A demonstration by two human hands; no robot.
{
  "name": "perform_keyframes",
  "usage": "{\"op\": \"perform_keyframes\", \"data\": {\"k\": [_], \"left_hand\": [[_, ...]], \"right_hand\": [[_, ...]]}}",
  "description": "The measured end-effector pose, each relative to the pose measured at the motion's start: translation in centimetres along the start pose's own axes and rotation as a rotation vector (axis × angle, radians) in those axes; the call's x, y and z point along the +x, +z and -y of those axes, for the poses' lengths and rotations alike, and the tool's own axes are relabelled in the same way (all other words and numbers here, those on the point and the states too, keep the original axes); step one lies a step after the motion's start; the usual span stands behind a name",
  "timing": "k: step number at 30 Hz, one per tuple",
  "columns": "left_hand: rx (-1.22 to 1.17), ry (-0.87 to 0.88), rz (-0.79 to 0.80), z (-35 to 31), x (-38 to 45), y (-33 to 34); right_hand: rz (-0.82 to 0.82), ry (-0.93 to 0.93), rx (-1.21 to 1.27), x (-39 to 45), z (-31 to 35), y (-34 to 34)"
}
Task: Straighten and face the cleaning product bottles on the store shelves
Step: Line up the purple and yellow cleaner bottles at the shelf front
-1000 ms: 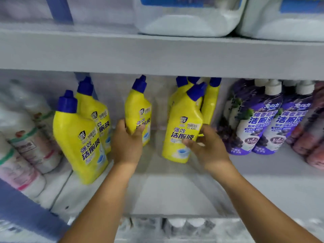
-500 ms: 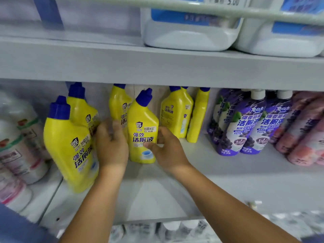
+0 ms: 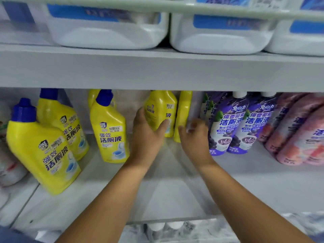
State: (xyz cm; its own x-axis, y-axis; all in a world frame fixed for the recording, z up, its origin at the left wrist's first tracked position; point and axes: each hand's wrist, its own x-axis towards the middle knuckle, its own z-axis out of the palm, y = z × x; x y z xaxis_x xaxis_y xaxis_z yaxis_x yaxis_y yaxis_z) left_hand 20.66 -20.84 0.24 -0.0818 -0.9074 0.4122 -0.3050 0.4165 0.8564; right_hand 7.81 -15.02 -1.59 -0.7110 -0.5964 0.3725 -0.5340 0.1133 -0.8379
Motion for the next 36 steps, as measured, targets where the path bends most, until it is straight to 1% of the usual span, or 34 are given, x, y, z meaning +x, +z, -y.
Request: {"op": "perform_keyframes", "data": {"k": [2, 4, 6, 8, 12, 14, 19, 23, 24, 25, 27, 29, 32, 33, 34, 36], "left_hand": [[0.041, -0.074, 0.011, 0.1, 1.3, 1.7], [0.038, -0.105, 0.017, 0.3, 2.1, 2.9], [0.039, -0.099, -0.009, 0.8, 2.5, 3.4], [0.085, -0.094, -0.064, 1.1, 2.0, 2.9], [0.192, -0.056, -0.226, 2.3, 0.5, 1.2], [0.213, -0.043, -0.274, 2.9, 0.3, 0.3], [0.227, -0.013, -0.328, 4.0, 1.2, -1.8], [0.234, -0.045, -0.346, 4.1, 1.1, -2.7], [0.246, -0.005, -0.360, 3.7, 0.3, -2.5], [0.247, 0.073, -0.368, 3.1, -0.6, -2.1], [0.180, 0.254, -0.336, 2.0, -2.5, -0.7], [0.089, 0.378, -0.309, 1.3, -2.7, 0.5], [0.133, 0.507, -0.380, 1.3, -1.0, 1.7], [0.138, 0.515, -0.372, 1.5, -0.6, 2.2], [0.108, 0.473, -0.328, 1.4, -0.5, 2.7], [0.031, 0.296, -0.204, 1.4, -0.5, 4.0]], "right_hand": [[0.029, -0.011, -0.111, 1.8, -0.5, 0.4], [0.114, -0.004, -0.098, 2.9, 0.0, 0.9], [0.169, 0.040, -0.064, 3.8, 0.2, 1.4], [0.198, 0.058, -0.030, 4.6, -0.2, 1.7], [0.235, 0.039, -0.068, 4.5, -0.5, 1.7], [0.212, 0.009, -0.088, 3.8, -0.4, 1.5], [0.158, -0.054, -0.131, 1.9, -0.3, 0.0], [0.201, -0.076, -0.059, 1.2, -0.5, -0.6], [0.208, -0.077, -0.037, 1.1, -0.6, -0.7], [0.209, -0.074, -0.023, 0.9, -0.6, -0.8], [0.210, -0.065, -0.013, 0.9, -0.7, -0.8], [0.218, -0.047, -0.003, 0.8, -0.7, -0.8], [0.219, -0.038, 0.018, 0.7, -0.9, -0.9], [0.215, -0.035, 0.022, 0.6, -0.9, -0.8], [0.209, -0.033, 0.025, 0.6, -0.9, -0.8], [0.196, -0.029, 0.026, 0.6, -0.9, -0.8]]}}
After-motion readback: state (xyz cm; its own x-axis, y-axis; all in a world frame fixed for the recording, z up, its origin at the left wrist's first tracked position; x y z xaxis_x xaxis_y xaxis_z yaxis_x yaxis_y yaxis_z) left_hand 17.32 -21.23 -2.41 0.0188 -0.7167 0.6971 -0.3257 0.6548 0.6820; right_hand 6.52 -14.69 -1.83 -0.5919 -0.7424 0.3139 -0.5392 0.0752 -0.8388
